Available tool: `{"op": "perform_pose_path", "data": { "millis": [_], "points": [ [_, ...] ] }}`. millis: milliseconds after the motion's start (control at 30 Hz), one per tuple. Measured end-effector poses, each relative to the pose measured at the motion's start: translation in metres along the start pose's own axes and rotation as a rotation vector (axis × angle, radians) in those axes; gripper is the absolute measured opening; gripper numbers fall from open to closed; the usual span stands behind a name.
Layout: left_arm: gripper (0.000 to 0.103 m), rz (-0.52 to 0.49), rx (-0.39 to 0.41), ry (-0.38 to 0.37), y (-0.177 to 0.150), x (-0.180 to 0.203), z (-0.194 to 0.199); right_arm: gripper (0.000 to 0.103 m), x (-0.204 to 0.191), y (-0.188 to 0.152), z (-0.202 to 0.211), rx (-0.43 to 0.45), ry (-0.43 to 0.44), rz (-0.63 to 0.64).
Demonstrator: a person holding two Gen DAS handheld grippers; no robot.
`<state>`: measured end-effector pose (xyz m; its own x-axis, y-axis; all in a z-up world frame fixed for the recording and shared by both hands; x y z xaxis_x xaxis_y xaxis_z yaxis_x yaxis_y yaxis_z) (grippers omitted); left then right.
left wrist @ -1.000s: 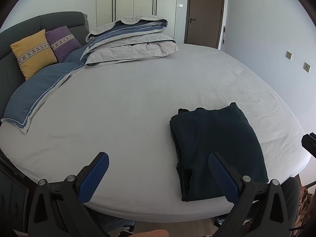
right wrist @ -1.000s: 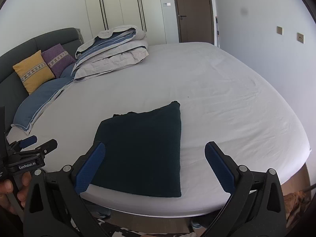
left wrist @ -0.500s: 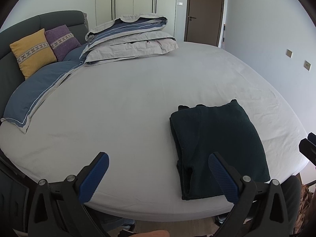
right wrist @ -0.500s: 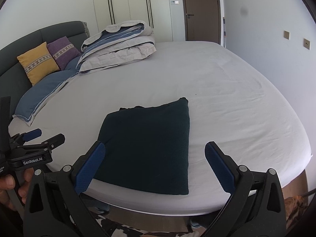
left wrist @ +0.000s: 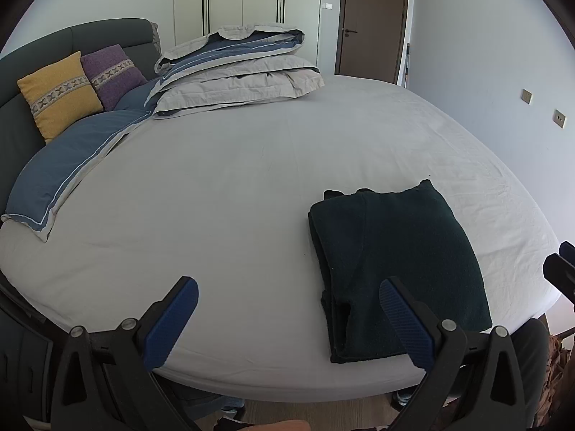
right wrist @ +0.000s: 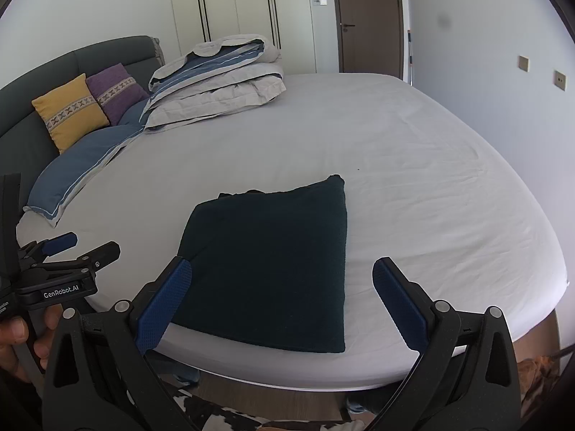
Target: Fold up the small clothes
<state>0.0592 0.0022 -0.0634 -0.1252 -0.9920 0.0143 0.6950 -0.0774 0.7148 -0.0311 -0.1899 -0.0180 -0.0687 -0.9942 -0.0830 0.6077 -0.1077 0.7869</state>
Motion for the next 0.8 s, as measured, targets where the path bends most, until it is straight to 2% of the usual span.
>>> {"op": "perform_pose_path", "data": {
  "millis": [800],
  "points": [
    [0.103,-0.003,0.000,-0.001,-0.0004,0.0018,-0.0015,0.103,-0.0022,-0.0028,0.0003,-0.006,0.008,0.005]
  ]
}}
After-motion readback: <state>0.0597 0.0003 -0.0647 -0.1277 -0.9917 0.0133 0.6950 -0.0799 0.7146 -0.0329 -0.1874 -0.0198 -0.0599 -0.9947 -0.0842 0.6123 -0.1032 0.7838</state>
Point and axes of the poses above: each gripper's, at about its wrist camera, not at the fingertips, and z roughly against the way its jaws point, x to its right, y to its top, the point moved 10 cm from there along -z, roughly the way its jaws point, and after that the axes turned 2 degrees about y, right-handed, at the moved point
